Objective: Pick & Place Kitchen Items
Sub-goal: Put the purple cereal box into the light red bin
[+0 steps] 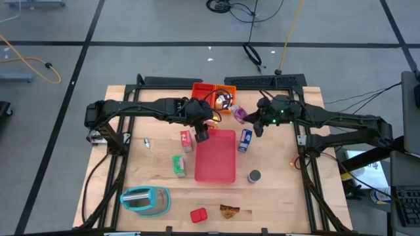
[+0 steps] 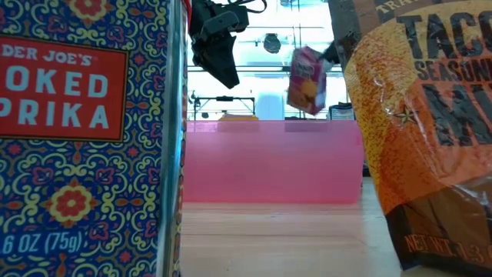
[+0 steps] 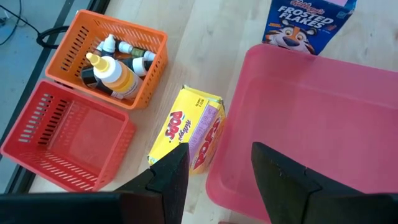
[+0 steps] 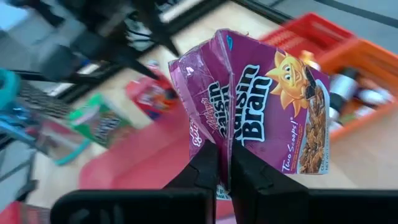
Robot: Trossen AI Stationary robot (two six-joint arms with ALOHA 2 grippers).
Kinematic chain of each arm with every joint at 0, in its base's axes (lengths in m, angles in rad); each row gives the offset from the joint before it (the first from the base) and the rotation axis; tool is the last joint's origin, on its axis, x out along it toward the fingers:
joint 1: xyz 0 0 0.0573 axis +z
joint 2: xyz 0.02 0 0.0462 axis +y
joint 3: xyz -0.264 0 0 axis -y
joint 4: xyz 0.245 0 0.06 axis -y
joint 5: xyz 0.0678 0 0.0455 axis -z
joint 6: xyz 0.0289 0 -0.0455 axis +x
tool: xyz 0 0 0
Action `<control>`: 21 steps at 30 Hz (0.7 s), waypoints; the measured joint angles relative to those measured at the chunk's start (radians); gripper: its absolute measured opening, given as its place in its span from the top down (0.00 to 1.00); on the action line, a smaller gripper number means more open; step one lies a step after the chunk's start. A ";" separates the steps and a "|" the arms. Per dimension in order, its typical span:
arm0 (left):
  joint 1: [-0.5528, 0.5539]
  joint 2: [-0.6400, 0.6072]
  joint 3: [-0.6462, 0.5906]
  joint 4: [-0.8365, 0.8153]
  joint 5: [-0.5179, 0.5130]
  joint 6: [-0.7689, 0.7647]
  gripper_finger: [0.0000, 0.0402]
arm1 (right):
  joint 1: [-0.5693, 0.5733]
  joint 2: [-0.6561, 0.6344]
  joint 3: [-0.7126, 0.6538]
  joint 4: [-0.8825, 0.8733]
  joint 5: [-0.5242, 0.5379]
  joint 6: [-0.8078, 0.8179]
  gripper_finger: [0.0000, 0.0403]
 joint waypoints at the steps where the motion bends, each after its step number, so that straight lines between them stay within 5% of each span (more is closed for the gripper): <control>1: 0.000 0.000 0.000 0.000 0.000 0.000 0.56 | 0.013 0.006 0.000 0.014 -0.002 0.000 0.98; 21: 0.000 0.000 0.000 -0.009 0.000 0.005 0.56 | 0.234 0.260 -0.001 0.185 -0.034 0.070 0.98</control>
